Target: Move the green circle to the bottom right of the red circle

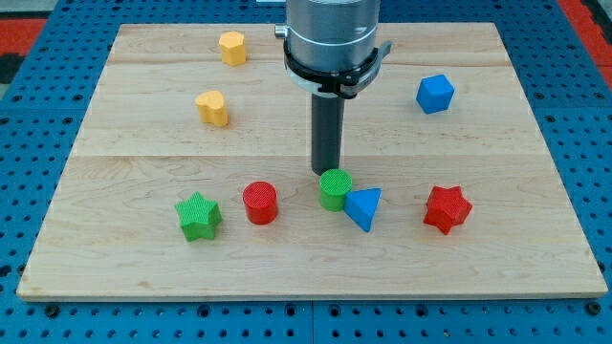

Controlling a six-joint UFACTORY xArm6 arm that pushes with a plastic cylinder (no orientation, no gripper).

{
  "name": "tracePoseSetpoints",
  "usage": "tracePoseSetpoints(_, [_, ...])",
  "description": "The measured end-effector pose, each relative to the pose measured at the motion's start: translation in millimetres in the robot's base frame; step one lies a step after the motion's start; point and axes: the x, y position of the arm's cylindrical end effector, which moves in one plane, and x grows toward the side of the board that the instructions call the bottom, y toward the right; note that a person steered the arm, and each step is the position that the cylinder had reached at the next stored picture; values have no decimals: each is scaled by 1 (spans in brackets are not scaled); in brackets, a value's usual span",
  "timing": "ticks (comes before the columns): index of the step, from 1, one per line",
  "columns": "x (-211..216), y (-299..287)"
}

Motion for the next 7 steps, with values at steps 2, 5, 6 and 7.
tracePoseSetpoints(2, [19, 33])
tracePoseSetpoints(5, [42, 49])
tracePoseSetpoints(6, [53, 16])
tracePoseSetpoints(7, [53, -14])
